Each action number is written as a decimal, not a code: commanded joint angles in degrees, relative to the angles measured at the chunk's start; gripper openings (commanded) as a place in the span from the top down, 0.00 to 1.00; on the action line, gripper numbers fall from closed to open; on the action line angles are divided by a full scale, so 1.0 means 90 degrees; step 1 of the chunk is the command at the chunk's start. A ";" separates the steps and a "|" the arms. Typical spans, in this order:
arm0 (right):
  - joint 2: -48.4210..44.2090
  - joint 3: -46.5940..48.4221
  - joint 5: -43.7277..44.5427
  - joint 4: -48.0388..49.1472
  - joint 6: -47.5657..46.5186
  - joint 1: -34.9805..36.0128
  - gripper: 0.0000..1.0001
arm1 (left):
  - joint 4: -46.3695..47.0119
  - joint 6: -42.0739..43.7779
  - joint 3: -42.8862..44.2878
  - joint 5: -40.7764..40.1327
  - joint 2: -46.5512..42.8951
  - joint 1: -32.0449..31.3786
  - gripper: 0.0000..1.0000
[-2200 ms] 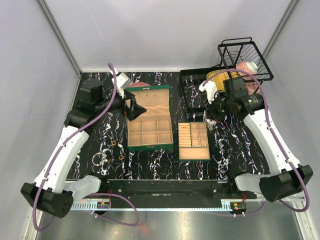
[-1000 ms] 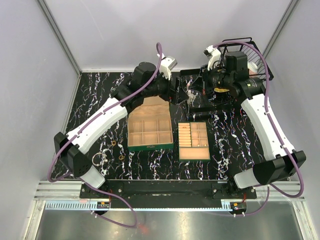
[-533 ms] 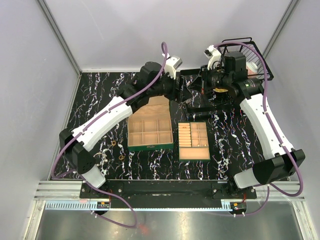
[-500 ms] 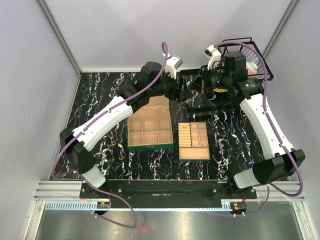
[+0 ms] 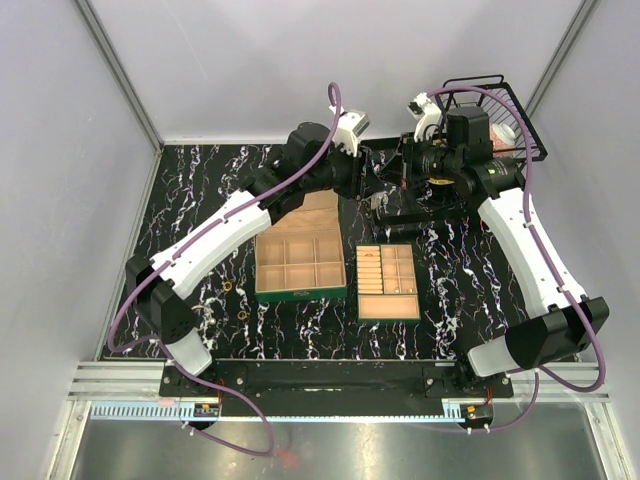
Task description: Organize the mixed jewelry
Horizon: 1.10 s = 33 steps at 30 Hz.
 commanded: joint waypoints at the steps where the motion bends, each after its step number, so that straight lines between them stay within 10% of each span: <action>1: -0.0145 -0.0005 0.0067 0.0267 0.0097 0.0031 1.00 | 0.0266 -0.0110 0.0318 -0.0058 0.0084 -0.0071 0.59; 33: -0.0291 -0.0161 0.0194 0.0257 0.0097 0.0021 1.00 | 0.0481 -0.0189 -0.0111 0.0167 -0.0013 -0.0080 0.83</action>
